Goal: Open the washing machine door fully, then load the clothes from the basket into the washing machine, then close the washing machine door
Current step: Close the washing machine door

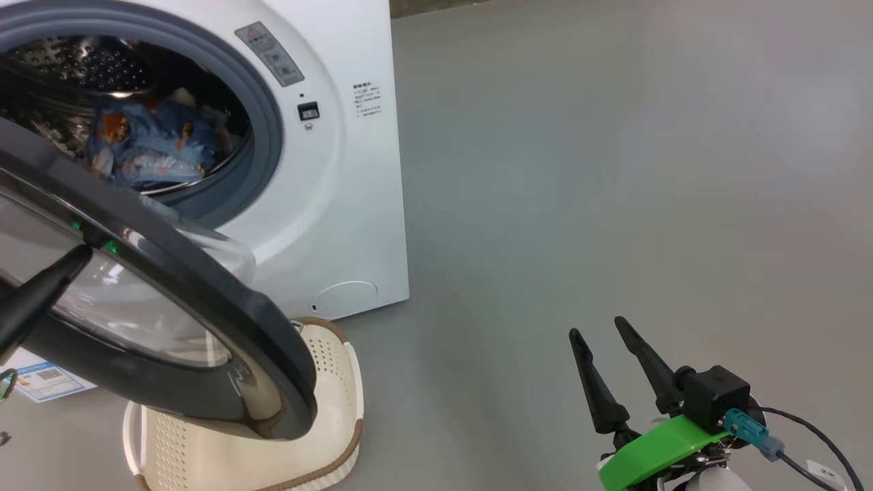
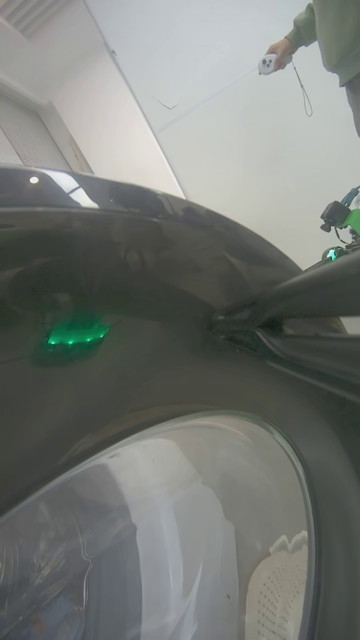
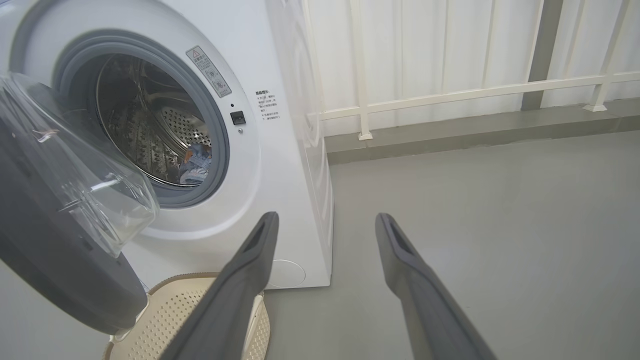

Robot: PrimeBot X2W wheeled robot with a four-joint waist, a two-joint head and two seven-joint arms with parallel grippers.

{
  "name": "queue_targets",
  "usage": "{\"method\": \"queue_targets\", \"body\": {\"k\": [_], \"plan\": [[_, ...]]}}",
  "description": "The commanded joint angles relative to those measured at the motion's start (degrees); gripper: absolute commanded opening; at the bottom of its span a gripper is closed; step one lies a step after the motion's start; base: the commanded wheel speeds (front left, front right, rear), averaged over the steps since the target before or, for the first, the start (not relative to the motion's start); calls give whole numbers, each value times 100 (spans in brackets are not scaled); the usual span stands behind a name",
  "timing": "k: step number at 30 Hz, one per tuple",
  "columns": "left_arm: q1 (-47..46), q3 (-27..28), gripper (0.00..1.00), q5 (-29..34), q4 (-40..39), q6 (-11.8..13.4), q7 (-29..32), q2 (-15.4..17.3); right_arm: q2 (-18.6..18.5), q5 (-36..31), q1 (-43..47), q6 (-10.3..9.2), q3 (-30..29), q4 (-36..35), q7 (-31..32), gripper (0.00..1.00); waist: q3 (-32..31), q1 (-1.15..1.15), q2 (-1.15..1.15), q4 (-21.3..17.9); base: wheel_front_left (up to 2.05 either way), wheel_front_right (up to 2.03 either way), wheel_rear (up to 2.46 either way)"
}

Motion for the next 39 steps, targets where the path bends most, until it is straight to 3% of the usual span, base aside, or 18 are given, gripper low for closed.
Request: {"method": "queue_targets", "body": {"k": [1,13,15,16,17,29,39], "plan": [[-304,214,0,49,-117,-44,-26,222,30,-48,-15,25,85,-165,-53,100,29,0,0,-34,0,0,0],[-296,183,0,100,-60,-50,-60,194,33,-10,5,25,85,-116,-53,100,-60,0,0,273,0,0,0],[-288,165,40,133,-73,-50,-73,194,33,-10,-4,25,69,-95,-53,100,-76,0,0,341,0,0,0],[-276,160,85,149,-89,-50,-79,198,33,-9,-7,25,69,-86,-53,100,-82,0,0,374,0,0,0],[-264,153,100,172,-110,-50,-89,204,33,-9,-6,25,65,-80,-53,100,-88,0,0,415,0,0,0],[28,301,100,678,-216,-50,-752,276,33,16,-13,25,4,-25,-53,100,-163,0,0,892,0,0,0],[714,47,100,1990,-523,-50,-2519,534,33,29,-40,25,-30,-92,-53,100,-55,0,0,1081,0,0,0]]}}
